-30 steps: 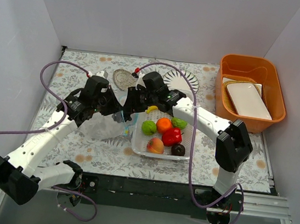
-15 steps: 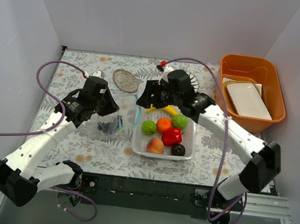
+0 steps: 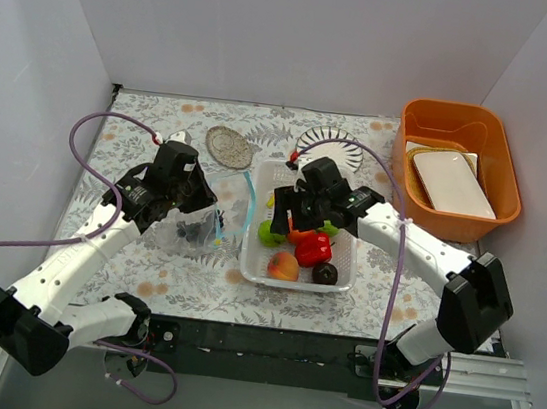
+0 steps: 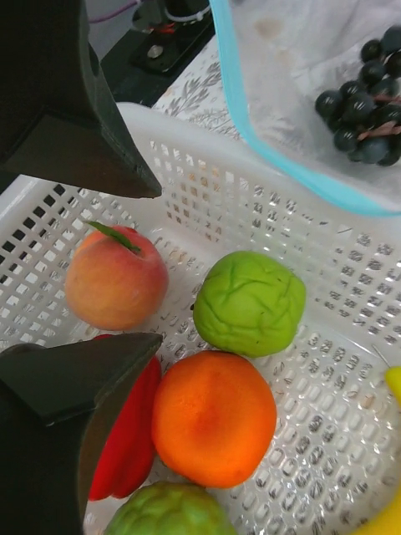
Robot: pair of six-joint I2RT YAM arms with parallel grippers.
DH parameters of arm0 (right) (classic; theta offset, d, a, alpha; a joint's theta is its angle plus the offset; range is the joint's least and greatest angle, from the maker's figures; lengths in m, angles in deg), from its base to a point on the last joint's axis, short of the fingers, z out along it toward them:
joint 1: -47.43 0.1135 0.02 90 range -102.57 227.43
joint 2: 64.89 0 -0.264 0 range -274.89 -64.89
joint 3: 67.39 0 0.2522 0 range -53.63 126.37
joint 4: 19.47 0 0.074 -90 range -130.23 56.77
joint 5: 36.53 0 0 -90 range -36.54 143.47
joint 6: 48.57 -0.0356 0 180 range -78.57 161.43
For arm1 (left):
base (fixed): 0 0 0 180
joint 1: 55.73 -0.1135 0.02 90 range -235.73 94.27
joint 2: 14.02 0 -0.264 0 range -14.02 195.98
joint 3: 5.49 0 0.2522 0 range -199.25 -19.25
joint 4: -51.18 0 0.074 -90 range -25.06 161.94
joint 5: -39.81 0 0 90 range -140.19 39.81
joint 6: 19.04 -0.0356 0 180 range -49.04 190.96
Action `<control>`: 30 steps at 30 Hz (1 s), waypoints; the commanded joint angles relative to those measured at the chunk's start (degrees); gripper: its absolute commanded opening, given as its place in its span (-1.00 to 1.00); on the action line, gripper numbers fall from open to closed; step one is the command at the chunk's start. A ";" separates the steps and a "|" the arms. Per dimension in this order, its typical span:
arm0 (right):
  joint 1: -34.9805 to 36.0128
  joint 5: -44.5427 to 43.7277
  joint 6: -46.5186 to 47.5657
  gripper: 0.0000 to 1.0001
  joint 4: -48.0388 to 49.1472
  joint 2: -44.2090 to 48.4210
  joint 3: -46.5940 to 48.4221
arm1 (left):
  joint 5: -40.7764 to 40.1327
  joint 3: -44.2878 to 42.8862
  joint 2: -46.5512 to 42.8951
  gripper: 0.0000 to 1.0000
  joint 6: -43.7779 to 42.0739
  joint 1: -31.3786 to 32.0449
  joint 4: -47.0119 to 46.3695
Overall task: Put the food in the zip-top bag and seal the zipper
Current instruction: Place the fake fruit in the zipper food storage bag, then pick up the fake fruit from the bin.
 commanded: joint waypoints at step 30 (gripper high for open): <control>0.07 -0.48 12.55 0.54 2.02 -15.11 9.76 | 0.81 0.06 0.49 -1.00 -0.47 -0.24 -0.24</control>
